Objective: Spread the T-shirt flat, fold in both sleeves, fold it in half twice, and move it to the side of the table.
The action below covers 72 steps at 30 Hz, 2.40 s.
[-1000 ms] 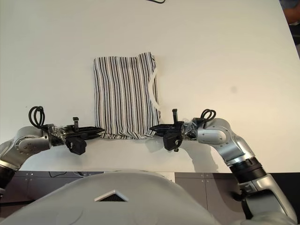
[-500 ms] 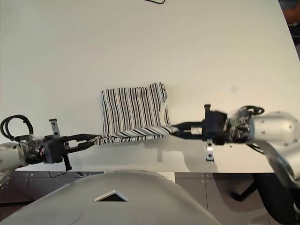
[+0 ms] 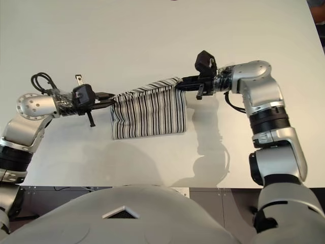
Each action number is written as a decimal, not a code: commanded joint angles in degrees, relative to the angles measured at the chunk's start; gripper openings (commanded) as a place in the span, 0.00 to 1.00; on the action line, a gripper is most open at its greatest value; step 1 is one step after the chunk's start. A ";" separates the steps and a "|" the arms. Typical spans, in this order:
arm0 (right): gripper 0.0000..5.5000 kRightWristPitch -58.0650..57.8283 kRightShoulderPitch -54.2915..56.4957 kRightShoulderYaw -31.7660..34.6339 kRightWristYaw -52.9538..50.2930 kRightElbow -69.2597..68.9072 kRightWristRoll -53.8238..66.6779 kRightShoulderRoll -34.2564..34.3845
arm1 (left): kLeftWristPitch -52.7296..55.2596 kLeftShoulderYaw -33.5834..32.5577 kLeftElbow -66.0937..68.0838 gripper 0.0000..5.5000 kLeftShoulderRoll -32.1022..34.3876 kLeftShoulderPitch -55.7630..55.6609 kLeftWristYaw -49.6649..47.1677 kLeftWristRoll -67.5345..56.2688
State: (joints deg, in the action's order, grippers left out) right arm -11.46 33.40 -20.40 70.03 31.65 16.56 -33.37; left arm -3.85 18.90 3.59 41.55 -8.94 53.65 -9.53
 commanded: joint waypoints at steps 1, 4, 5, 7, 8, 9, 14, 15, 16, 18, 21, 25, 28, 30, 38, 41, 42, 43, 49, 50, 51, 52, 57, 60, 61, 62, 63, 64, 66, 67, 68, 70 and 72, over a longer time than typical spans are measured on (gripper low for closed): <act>0.09 5.57 3.08 0.56 -2.73 6.47 -5.19 4.05 | -2.52 0.72 3.32 0.09 -1.71 0.51 -1.30 4.95; 0.16 7.93 3.22 2.66 -3.70 9.00 -6.00 5.69 | -3.49 -1.04 5.52 0.15 -3.47 0.79 -4.43 6.42; 0.18 8.52 2.81 3.09 -3.96 9.17 -6.43 5.80 | -3.21 -2.06 6.27 0.17 -4.41 0.52 -5.58 6.06; 0.24 9.16 1.69 3.87 -5.01 8.78 -7.13 6.01 | -1.42 -4.54 6.25 0.22 -6.53 0.37 -7.05 3.44; 0.25 9.54 1.06 4.88 -6.36 8.19 -7.17 6.26 | 0.56 -5.92 5.60 0.25 -7.77 0.55 -7.30 1.37; 0.25 10.27 0.53 6.53 -8.11 7.21 -6.65 6.74 | 2.54 -7.11 5.65 0.28 -8.89 0.56 -8.33 0.30; 0.25 8.90 -4.31 10.57 -7.38 -5.15 -0.73 9.34 | 5.52 -6.62 9.15 0.32 -9.28 1.02 -12.81 6.09; 0.25 7.06 -5.92 9.66 -5.16 -8.92 0.75 9.46 | 4.64 -5.38 9.86 0.32 -8.74 1.30 -13.24 8.64; 0.25 5.06 -7.28 8.24 -2.83 -11.84 1.78 9.52 | 3.54 -4.31 10.61 0.32 -8.39 1.32 -13.67 10.96; 0.25 1.57 -9.21 5.00 1.48 -14.45 2.23 9.36 | 1.96 -3.48 11.96 0.32 -8.64 0.45 -14.95 13.89; 0.25 0.14 -10.45 1.11 4.86 -10.05 -0.59 10.06 | -0.44 -4.99 14.90 0.32 -10.43 -3.45 -18.80 15.89; 0.25 5.93 -7.58 -0.49 -3.01 7.88 -9.42 11.66 | -3.57 -9.75 17.22 0.32 -12.71 -7.78 -25.59 14.90; 0.25 11.01 -6.32 0.46 -11.56 22.34 -14.47 8.19 | -6.93 -11.63 16.48 0.32 -13.02 -8.60 -29.43 15.75; 0.25 10.52 -6.04 7.82 -17.77 30.23 -9.64 4.84 | -7.43 -12.23 14.51 0.32 -13.98 -7.11 -31.32 15.79; 0.25 11.48 -9.96 29.46 -54.78 45.09 0.51 -3.33 | -7.32 -11.63 11.12 0.32 -15.41 -3.43 -33.79 16.18; 0.25 15.94 -7.73 30.85 -57.21 44.83 -1.41 -2.42 | -7.62 -12.54 9.51 0.32 -16.12 -3.24 -34.27 15.32; 0.25 18.77 -6.56 31.66 -58.75 44.47 -1.61 -2.37 | -7.44 -13.51 8.54 0.32 -16.68 -2.71 -35.06 14.57; 0.25 22.90 -5.23 32.18 -60.42 43.62 -2.21 -2.39 | -7.02 -14.92 7.05 0.32 -17.40 -1.92 -36.25 13.70; 0.25 40.21 -6.99 31.49 -63.49 18.92 -3.69 7.51 | -1.99 -20.75 -10.91 0.32 -26.50 10.79 -45.90 8.75; 0.25 39.16 -10.54 29.60 -63.95 10.40 -3.96 10.63 | -1.18 -20.01 -12.79 0.32 -28.77 12.64 -47.40 8.66; 0.25 37.55 -13.67 27.65 -64.25 3.22 -4.32 13.36 | -0.74 -19.03 -13.78 0.32 -31.03 13.96 -48.89 9.07; 0.25 35.90 -15.71 26.29 -64.42 -1.34 -4.63 15.15 | -0.50 -18.21 -14.08 0.32 -32.65 14.65 -49.94 9.61; 0.25 26.18 -24.31 18.85 -62.28 -13.49 -7.11 21.90 | -0.73 -13.32 -8.81 0.32 -41.18 14.65 -56.51 14.17; 0.25 22.67 -23.51 19.04 -59.77 -13.83 -7.52 21.07 | -1.29 -11.64 -5.96 0.32 -43.97 13.17 -59.46 16.79; 0.25 22.02 -22.85 19.30 -58.90 -13.42 -7.39 20.94 | -1.27 -11.43 -5.12 0.32 -44.48 12.38 -60.22 17.42; 0.25 21.78 -22.21 19.71 -58.41 -12.66 -7.49 20.77 | -1.34 -11.53 -4.04 0.32 -44.92 11.22 -60.97 17.92; 0.25 21.73 -21.92 20.11 -58.19 -11.99 -7.68 20.71 | -1.44 -11.86 -3.05 0.32 -45.08 10.03 -61.51 18.24; 0.25 21.80 -21.60 20.47 -58.14 -11.22 -8.06 20.64 | -1.69 -12.16 -2.15 0.32 -45.12 8.95 -61.99 18.59; 0.25 22.18 -20.80 21.14 -57.95 -9.55 -8.44 20.65 | -1.94 -12.61 -0.15 0.32 -44.94 6.68 -62.43 18.94; 0.25 22.58 -20.43 21.43 -58.16 -8.72 -8.69 20.81 | -1.96 -12.74 0.83 0.32 -44.73 5.58 -62.39 19.05; 0.25 22.97 -20.11 21.78 -58.54 -7.98 -8.90 21.01 | -1.93 -12.77 1.71 0.32 -44.56 4.42 -62.10 19.06; 0.25 23.64 -19.67 22.38 -59.40 -7.15 -9.30 21.83 | -1.89 -12.68 2.48 0.32 -44.16 2.66 -61.25 19.04; 0.25 24.26 -19.39 22.85 -59.93 -6.50 -9.58 22.33 | -1.70 -12.60 3.25 0.32 -44.23 1.69 -60.92 18.80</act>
State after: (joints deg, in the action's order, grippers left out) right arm 12.28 12.69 1.61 10.67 24.37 7.37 -11.71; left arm -5.84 6.27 5.74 -2.72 -5.54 -7.85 9.20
